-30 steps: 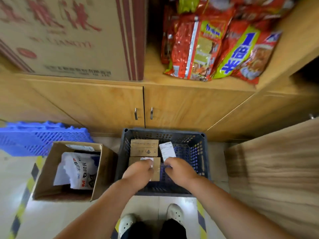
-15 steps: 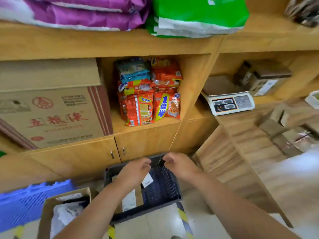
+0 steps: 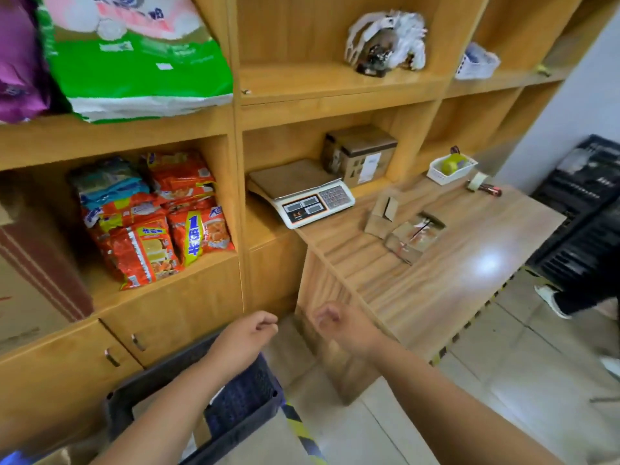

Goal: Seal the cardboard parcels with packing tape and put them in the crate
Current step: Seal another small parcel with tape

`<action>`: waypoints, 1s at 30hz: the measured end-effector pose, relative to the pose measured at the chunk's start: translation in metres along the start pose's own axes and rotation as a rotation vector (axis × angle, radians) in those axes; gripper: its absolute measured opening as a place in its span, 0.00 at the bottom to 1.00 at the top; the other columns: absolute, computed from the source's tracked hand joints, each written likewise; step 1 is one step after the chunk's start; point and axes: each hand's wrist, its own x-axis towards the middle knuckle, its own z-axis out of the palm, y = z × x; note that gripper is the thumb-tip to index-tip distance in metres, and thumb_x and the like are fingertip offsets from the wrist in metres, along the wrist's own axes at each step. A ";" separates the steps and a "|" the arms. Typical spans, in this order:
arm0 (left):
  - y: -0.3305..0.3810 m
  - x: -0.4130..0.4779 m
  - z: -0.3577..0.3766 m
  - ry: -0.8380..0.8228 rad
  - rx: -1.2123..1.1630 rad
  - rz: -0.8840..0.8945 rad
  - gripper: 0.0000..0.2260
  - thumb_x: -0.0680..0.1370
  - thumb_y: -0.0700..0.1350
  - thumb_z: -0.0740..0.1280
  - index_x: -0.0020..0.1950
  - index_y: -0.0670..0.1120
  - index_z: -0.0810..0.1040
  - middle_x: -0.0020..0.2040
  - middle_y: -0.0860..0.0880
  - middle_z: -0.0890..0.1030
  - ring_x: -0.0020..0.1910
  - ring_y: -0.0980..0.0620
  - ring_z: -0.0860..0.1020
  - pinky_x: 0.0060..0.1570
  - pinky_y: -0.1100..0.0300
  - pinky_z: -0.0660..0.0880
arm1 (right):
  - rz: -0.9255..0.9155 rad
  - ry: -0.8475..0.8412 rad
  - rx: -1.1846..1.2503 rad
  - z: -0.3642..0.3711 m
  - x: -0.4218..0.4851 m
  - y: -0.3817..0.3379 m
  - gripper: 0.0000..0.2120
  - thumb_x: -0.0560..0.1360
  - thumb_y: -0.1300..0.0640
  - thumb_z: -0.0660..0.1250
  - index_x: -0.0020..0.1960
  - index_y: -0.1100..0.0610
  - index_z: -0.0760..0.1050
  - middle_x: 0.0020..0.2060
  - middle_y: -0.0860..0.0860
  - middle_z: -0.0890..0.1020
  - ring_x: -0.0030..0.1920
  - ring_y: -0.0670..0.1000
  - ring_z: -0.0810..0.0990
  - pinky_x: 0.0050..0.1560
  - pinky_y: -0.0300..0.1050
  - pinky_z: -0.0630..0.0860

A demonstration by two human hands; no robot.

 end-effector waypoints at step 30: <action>0.250 0.178 0.312 -0.017 -0.061 0.084 0.05 0.78 0.47 0.65 0.49 0.57 0.77 0.50 0.54 0.81 0.50 0.55 0.78 0.52 0.60 0.72 | 0.128 0.101 0.276 -0.327 0.010 0.277 0.06 0.77 0.60 0.62 0.50 0.54 0.77 0.44 0.51 0.80 0.45 0.49 0.78 0.44 0.41 0.73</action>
